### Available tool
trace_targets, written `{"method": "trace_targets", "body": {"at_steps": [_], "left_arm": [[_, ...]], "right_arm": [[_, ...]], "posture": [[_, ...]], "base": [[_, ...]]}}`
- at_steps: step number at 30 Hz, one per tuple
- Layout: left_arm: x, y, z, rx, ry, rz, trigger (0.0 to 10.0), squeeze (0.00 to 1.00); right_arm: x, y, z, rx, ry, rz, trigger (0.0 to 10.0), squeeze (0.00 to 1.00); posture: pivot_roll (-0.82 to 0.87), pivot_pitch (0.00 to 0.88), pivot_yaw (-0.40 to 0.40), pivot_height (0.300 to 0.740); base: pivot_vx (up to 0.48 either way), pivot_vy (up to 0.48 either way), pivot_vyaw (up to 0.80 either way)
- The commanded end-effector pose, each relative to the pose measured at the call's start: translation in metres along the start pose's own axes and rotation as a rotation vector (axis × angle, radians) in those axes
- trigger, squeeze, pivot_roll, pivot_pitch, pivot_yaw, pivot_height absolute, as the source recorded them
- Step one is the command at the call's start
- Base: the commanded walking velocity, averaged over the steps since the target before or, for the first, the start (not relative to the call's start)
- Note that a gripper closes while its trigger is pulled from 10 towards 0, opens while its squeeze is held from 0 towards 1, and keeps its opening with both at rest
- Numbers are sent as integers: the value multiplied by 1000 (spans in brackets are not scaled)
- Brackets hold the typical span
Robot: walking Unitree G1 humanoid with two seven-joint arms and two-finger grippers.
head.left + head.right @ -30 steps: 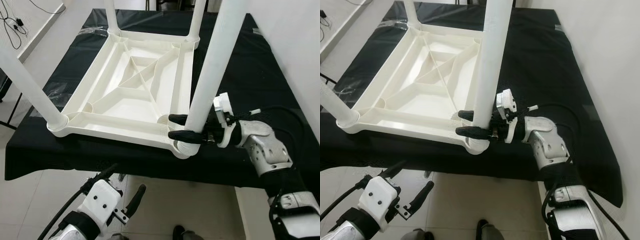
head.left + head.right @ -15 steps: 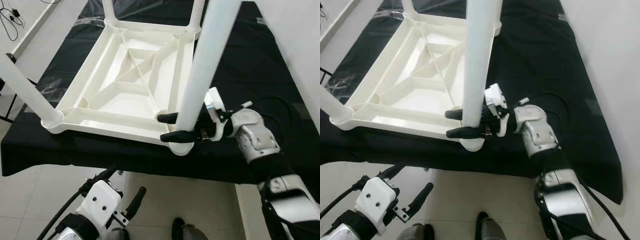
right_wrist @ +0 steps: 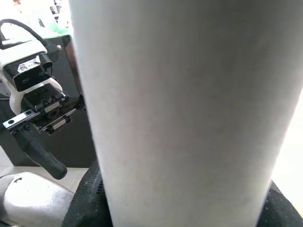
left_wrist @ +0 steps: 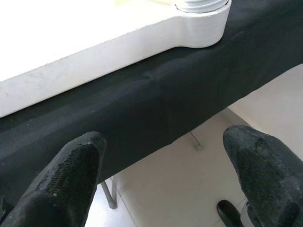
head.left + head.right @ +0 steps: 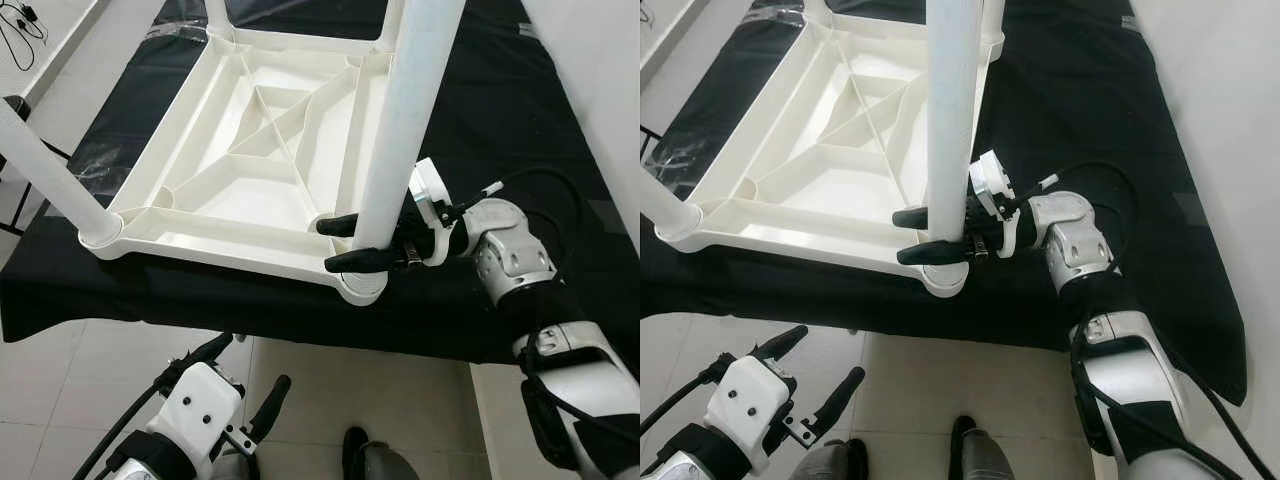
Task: Building children table
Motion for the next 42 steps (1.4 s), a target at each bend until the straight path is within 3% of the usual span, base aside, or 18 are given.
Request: {"method": "trace_targets", "body": {"at_steps": [1, 11, 14, 26, 29, 30, 33, 36, 37, 38, 41, 42], "left_arm": [[3, 0, 4, -17, -24, -7, 10000, 0], [3, 1, 4, -20, -28, -12, 10000, 0], [4, 1, 4, -22, -30, -15, 10000, 0], [3, 3, 2, -20, -26, -16, 10000, 0], [4, 3, 1, -17, -27, -16, 10000, 0], [4, 3, 0, -15, -28, -16, 10000, 0], [3, 4, -2, -13, -28, -15, 10000, 0], [2, 4, -3, -11, -27, -15, 10000, 0], [2, 5, -4, -8, -27, -14, 10000, 0], [2, 5, -4, -8, -27, -14, 10000, 0], [7, 5, -6, 4, -40, -8, 10000, 0], [8, 6, -6, 7, -45, -9, 10000, 0]], "right_arm": [[-1, -18, 7, -57, -15, -62, 10000, 0], [-20, -34, -5, -202, 120, -59, 10000, 0], [-20, -45, -8, -317, 133, 7, 10000, 0], [-11, -31, -13, -246, 112, 20, 10000, 0], [-7, -27, -12, -180, 40, 5, 10000, 0], [0, -26, -11, -139, -61, -7, 10000, 0], [3, -26, -9, -109, -156, -10, 10000, 0], [4, -26, -8, -99, -194, -17, 10000, 0], [1, -31, -7, -71, -286, -36, 10000, 0], [1, -31, -7, -71, -286, -36, 10000, 0], [-32, -65, -19, 2, -538, -140, 10000, 0], [-35, -80, -22, -27, -732, -176, 10000, 0]], "posture": [[272, 402, -31, 740], [272, 407, -31, 740], [275, 408, -31, 740], [274, 404, -30, 740], [265, 403, -34, 740], [262, 403, -35, 740], [243, 404, -46, 740], [243, 404, -46, 740], [226, 404, -54, 740], [226, 404, -54, 740], [203, 400, -47, 740], [203, 398, -48, 740]], "base": [[0, 0, 0], [0, 0, 0], [0, 0, 0], [0, 0, 0], [0, 0, 0], [0, 0, 0], [0, 0, 0], [0, 0, 0], [0, 0, 0], [0, 0, 0], [0, 0, 0], [0, 0, 0]]}}
Point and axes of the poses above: a point about 5 cm out from each wrist's last joint towards the gripper, its own z axis pointing back from the gripper into the wrist, its own y axis along the axis of the wrist's last joint, x = y × z, the point moved 1 cm from there along -z, pointing out of the wrist towards the gripper, and after that the axes turned 13 degrees about -z, right-handed, at the moved point
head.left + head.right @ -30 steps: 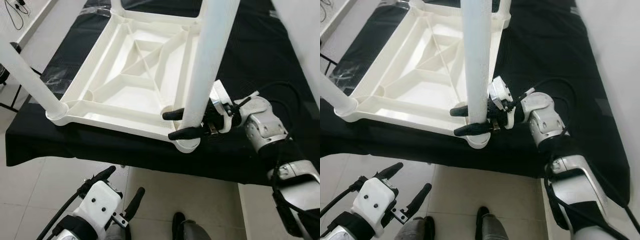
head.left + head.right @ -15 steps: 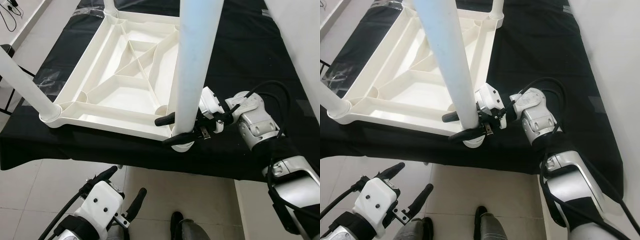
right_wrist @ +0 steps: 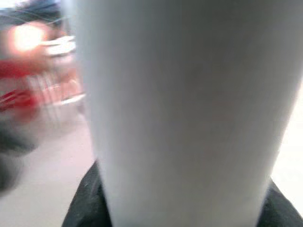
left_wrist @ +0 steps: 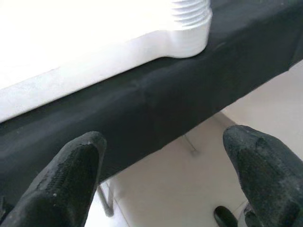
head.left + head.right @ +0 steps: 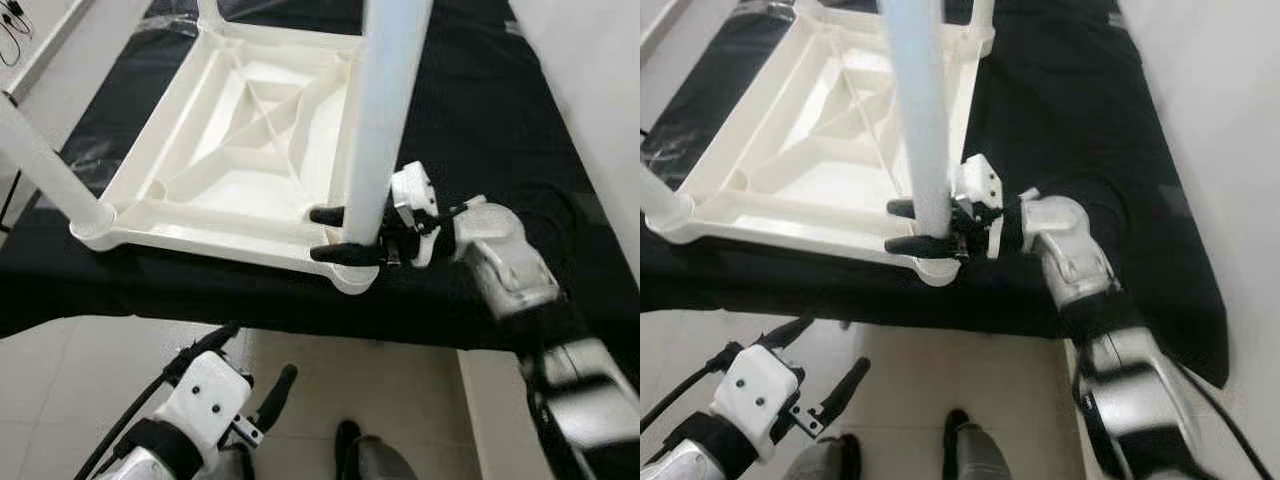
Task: Building children table
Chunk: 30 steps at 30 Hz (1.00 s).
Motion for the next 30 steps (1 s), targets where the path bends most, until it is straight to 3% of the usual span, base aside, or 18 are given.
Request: {"method": "trace_targets", "body": {"at_steps": [1, 2, 3, 4, 5, 7, 10, 11, 14, 23, 30], "left_arm": [[6, -5, 1, -22, -29, 7, 10000, 0], [6, -5, 0, -20, -32, 6, 10000, 0], [5, -5, 0, -18, -31, 3, 10000, 0], [4, -5, -1, -17, -27, 0, 10000, 0], [2, -5, -1, -16, -23, -3, 10000, 0], [1, -6, -3, -14, -18, -6, 10000, 0], [1, -6, -4, -12, -20, -8, 10000, 0], [1, -6, -4, -12, -20, -8, 10000, 0], [0, -8, -8, -8, -18, -12, 10000, 0], [-2, -8, -14, 6, -4, -13, 10000, 0], [-1, -8, -18, 15, -9, -14, 10000, 0]], "right_arm": [[-10, -56, 5, -215, -198, -138, 10000, 0], [-10, -65, 7, -243, -339, -136, 10000, 0], [-8, -76, 13, -213, -629, -185, 10000, 0], [-14, -87, 13, -216, -787, -210, 10000, 0], [-22, -91, 0, -181, -841, -249, 10000, 0], [-30, -92, -26, -146, -817, -278, 10000, 0], [-19, -72, -60, -90, -760, -230, 10000, 0], [-19, -72, -60, -90, -760, -230, 10000, 0], [-13, -53, -85, -42, -713, -200, 10000, 0], [-14, -42, -80, -57, -754, -184, 10000, 0], [0, -26, -78, 36, -712, -175, 10000, 0]], "posture": [[203, 398, -48, 740], [203, 397, -49, 740], [200, 395, -47, 740], [210, 390, -42, 740], [210, 390, -42, 740], [215, 375, -29, 740], [213, 362, -41, 740], [213, 362, -41, 740], [210, 350, -52, 740], [206, 338, -58, 740], [195, 325, -61, 740]], "base": [[0, 0, 0], [0, 0, 0], [0, 0, 0], [0, 0, 0], [0, 0, 0], [0, 0, 0], [0, 0, 0], [0, 0, 0], [0, 0, 0], [0, 0, 0], [0, 0, 0]]}}
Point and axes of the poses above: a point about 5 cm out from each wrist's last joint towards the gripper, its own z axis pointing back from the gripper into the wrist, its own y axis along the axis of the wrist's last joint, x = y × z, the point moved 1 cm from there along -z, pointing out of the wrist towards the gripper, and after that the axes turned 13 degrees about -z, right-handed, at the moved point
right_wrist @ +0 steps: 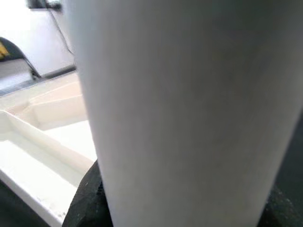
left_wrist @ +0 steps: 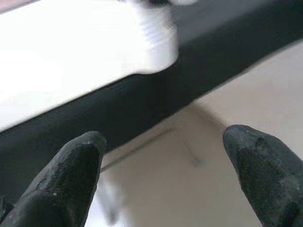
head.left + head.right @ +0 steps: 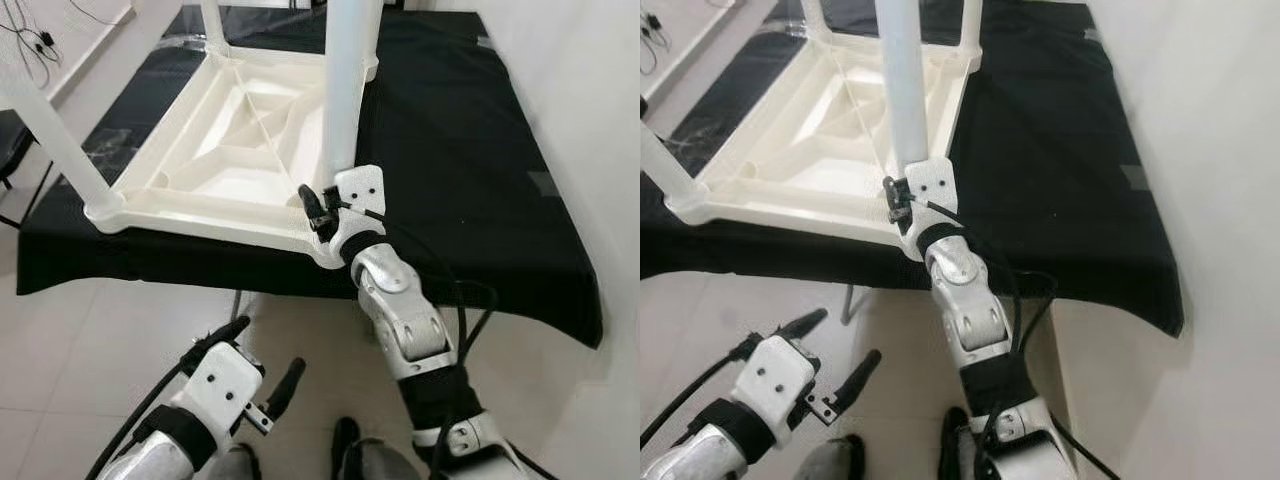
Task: Building children table
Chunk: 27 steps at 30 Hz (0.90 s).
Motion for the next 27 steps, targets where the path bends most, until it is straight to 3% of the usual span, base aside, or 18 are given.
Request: {"method": "trace_targets", "body": {"at_steps": [1, 2, 3, 6, 10, 11, 14, 15, 20, 22, 24, 25, 27], "left_arm": [[7, -5, 2, -24, -27, 16, 10000, 0], [8, -5, 1, -22, -27, 16, 10000, 0], [8, -5, 1, -21, -26, 17, 10000, 0], [9, -4, 2, -20, -24, 18, 10000, 0], [9, -4, 2, -19, -23, 18, 10000, 0], [9, -4, 3, -21, -20, 20, 10000, 0], [10, -3, 3, -20, -18, 21, 10000, 0], [10, -3, 3, -20, -18, 21, 10000, 0], [10, -2, 2, -17, -14, 22, 10000, 0], [11, -2, 1, -14, -11, 24, 10000, 0], [11, -2, 1, -14, -10, 24, 10000, 0], [11, -2, 0, -14, -7, 25, 10000, 0], [11, -2, 0, -14, -7, 25, 10000, 0]], "right_arm": [[-2, -30, 2, -133, 30, -53, 10000, 0], [-3, -29, 2, -130, 43, -54, 10000, 0], [-3, -27, 1, -126, 52, -58, 10000, 973], [-6, -25, 0, -120, 81, -86, 10000, 1000], [-8, -23, 0, -120, 104, -97, 10000, 1000], [-14, -20, -1, -110, 159, -123, 10000, 514], [-17, -18, -1, -101, 201, -137, 10000, 514], [-20, -15, -2, -93, 244, -156, 10000, 0], [-22, -2, -10, -61, 380, -153, 10000, 0], [-22, 13, -17, -50, 533, -142, 10000, 0], [-22, 16, -18, -49, 563, -140, 10000, 0], [-23, 23, -20, -46, 657, -126, 10000, 0], [-23, 25, -20, -45, 678, -124, 10000, 0]], "posture": [[194, 325, -62, 740], [194, 325, -62, 740], [194, 325, -62, 740], [197, 328, -64, 740], [199, 330, -66, 740], [202, 333, -67, 740], [202, 333, -67, 740], [202, 334, -71, 740], [203, 334, -77, 740], [206, 334, -85, 740], [206, 334, -89, 740], [207, 333, -91, 740], [207, 333, -91, 740]], "base": [[0, 0, 0], [0, 0, 0], [0, 0, 0], [0, 0, 0], [0, 0, 0], [0, 0, 0], [0, 0, 0], [0, 0, 0], [0, 0, 0], [0, 0, 0], [0, 0, 0], [0, 0, 0], [0, 0, 0]]}}
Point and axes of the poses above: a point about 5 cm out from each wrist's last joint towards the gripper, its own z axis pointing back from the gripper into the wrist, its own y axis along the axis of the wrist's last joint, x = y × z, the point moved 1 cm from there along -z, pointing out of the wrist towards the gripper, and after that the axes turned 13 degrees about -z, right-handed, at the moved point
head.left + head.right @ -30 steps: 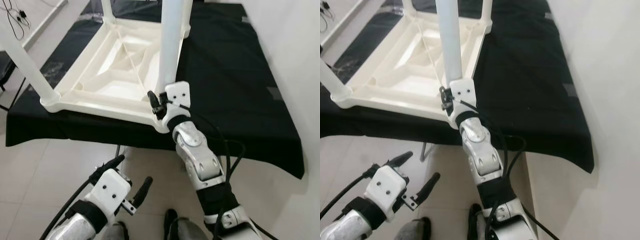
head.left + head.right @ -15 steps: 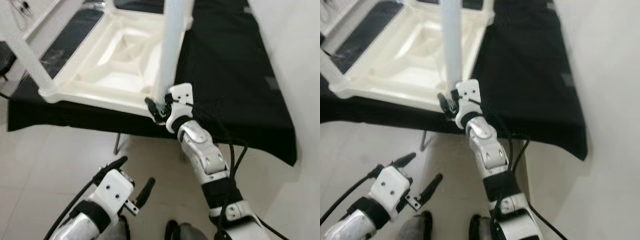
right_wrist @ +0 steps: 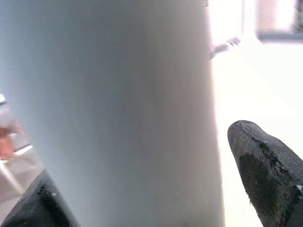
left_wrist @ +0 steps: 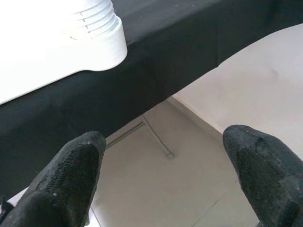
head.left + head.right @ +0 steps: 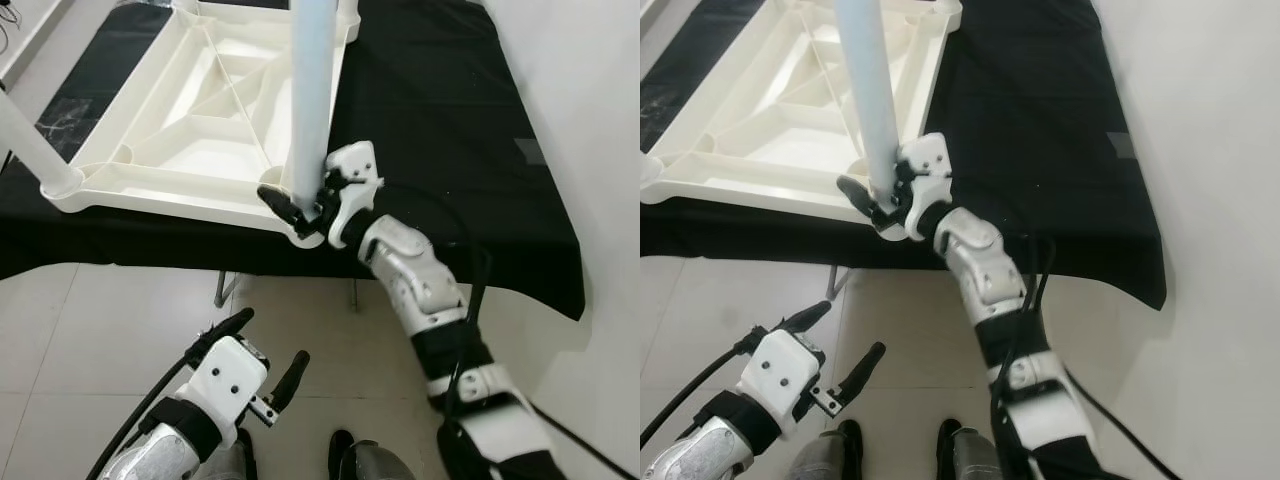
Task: Building children table
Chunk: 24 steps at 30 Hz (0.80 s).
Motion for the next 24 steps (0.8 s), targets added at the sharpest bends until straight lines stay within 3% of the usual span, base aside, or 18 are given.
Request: {"method": "trace_targets", "body": {"at_steps": [1, 2, 4, 5, 6, 7, 8, 19, 22, 24], "left_arm": [[5, -2, 2, -13, -8, 11, 10000, 0], [5, -2, 2, -13, -8, 11, 10000, 0], [5, -1, 3, -14, -1, 12, 10000, 0], [5, -1, 3, -14, -1, 12, 10000, 0], [5, -1, 3, -15, 0, 12, 10000, 0], [5, -1, 3, -15, 2, 11, 10000, 0], [4, -1, 3, -15, 4, 11, 10000, 0], [4, 0, 4, -15, 13, 9, 10000, 0], [5, 0, 3, -15, 11, 8, 10000, 0], [6, 0, 2, -10, 6, 11, 10000, 0]], "right_arm": [[-6, -1, -2, -23, 136, 7, 10000, 0], [-6, -1, -2, -23, 136, 7, 10000, 0], [-10, 5, -5, -98, 300, 66, 10000, 0], [-10, 5, -5, -98, 300, 66, 10000, 0], [-9, 5, -5, -109, 312, 69, 9098, 0], [-10, 5, -6, -121, 333, 64, 9098, 0], [-10, 4, -7, -135, 345, 70, 157, 0], [0, 0, -9, -204, 382, 63, 0, 0], [6, -3, -8, -224, 350, 61, 0, 0], [17, -16, -3, -231, 176, 40, 0, 0]], "posture": [[214, 333, -99, 740], [214, 333, -99, 740], [221, 333, -104, 740], [221, 333, -104, 740], [221, 333, -104, 740], [221, 333, -104, 740], [226, 335, -106, 740], [224, 338, -110, 740], [214, 337, -108, 740], [193, 336, -109, 740]], "base": [[0, 0, 0], [0, 0, 0], [0, 0, 0], [0, 0, 0], [0, 0, 0], [0, 0, 0], [0, 0, 0], [0, 0, 0], [0, 0, 0], [0, 0, 0]]}}
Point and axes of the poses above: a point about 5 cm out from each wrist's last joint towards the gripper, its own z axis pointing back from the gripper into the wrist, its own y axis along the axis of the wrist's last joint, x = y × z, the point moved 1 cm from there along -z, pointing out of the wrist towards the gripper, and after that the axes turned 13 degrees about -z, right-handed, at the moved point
